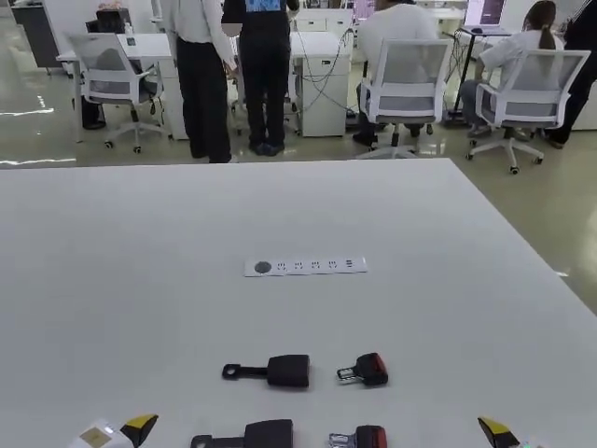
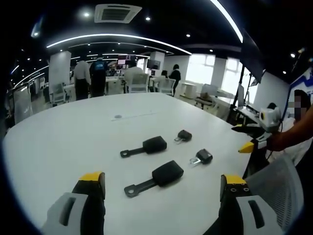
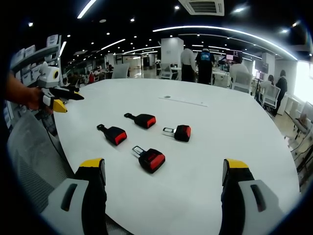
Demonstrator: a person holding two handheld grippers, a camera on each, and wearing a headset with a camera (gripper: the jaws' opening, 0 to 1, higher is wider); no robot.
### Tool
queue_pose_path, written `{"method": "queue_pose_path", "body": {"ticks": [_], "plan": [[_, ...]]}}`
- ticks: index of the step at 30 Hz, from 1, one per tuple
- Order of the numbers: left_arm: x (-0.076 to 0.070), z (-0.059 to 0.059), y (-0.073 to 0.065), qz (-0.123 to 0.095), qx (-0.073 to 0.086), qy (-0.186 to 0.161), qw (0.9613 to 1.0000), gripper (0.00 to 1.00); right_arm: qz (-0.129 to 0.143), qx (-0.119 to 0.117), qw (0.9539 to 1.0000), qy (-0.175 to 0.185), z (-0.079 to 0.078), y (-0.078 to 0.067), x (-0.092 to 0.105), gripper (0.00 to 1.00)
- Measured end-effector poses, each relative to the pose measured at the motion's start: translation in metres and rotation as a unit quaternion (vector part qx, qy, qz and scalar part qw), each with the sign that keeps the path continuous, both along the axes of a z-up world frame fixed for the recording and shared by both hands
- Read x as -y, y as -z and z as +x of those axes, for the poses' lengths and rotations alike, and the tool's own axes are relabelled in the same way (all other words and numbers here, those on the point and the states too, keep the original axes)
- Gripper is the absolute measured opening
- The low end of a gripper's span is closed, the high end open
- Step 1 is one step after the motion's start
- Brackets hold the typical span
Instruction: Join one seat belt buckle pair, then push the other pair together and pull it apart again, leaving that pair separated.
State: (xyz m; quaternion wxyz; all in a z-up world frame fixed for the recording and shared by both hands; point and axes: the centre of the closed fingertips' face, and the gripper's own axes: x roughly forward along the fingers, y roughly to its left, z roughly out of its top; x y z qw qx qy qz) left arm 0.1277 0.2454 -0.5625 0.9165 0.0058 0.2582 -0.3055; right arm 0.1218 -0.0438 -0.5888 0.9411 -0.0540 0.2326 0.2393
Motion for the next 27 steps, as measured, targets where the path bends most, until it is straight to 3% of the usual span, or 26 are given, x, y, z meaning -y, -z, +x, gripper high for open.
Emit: {"method": "queue_pose_path", "body": {"ticks": [27], "plan": [[0.0026, -0.0019, 0.0014, 0.000, -0.002, 0.000, 1.0000, 1.00, 0.002, -0.003, 1.0000, 0.000, -0.0005, 0.0035, 0.0012, 0.99]]}}
